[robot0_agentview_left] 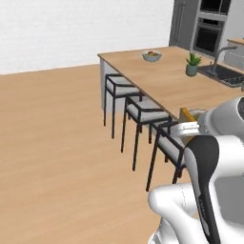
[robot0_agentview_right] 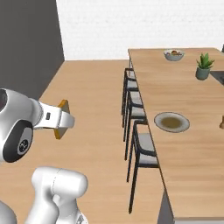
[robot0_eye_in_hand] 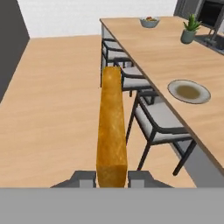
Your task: Start the toaster. Once the lever pops up, take the bread to the plate on the dining counter.
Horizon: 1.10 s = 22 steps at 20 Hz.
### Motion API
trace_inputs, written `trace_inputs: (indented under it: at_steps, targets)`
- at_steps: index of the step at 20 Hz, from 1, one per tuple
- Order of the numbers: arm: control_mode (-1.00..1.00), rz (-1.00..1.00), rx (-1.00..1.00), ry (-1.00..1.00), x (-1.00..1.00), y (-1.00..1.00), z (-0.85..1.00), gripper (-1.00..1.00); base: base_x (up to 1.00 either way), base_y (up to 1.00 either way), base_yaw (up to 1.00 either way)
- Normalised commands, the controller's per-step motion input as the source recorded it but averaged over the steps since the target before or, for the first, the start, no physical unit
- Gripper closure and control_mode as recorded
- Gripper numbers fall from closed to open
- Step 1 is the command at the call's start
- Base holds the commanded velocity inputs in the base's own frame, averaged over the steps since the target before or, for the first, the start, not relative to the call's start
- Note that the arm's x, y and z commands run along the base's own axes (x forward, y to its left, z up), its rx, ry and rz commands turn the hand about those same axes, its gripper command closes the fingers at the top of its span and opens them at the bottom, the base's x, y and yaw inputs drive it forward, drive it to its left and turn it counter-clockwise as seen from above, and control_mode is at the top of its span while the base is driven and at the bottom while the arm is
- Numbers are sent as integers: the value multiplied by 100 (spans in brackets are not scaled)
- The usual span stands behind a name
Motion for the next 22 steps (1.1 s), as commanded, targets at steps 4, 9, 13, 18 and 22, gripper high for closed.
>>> trace_inputs:
  at_steps: [4, 9, 13, 18, 22]
  targets:
    - [100, 0, 0, 0, 0, 0, 0, 100, 40, 25, -55]
    - [100, 0, 0, 0, 0, 0, 0, 100, 27, 27, -72]
    - [100, 0, 0, 0, 0, 0, 0, 100, 24, 36, -76]
    - [100, 0, 0, 0, 0, 0, 0, 100, 40, 49, -76]
    - [100, 0, 0, 0, 0, 0, 0, 100, 36, 62, -69]
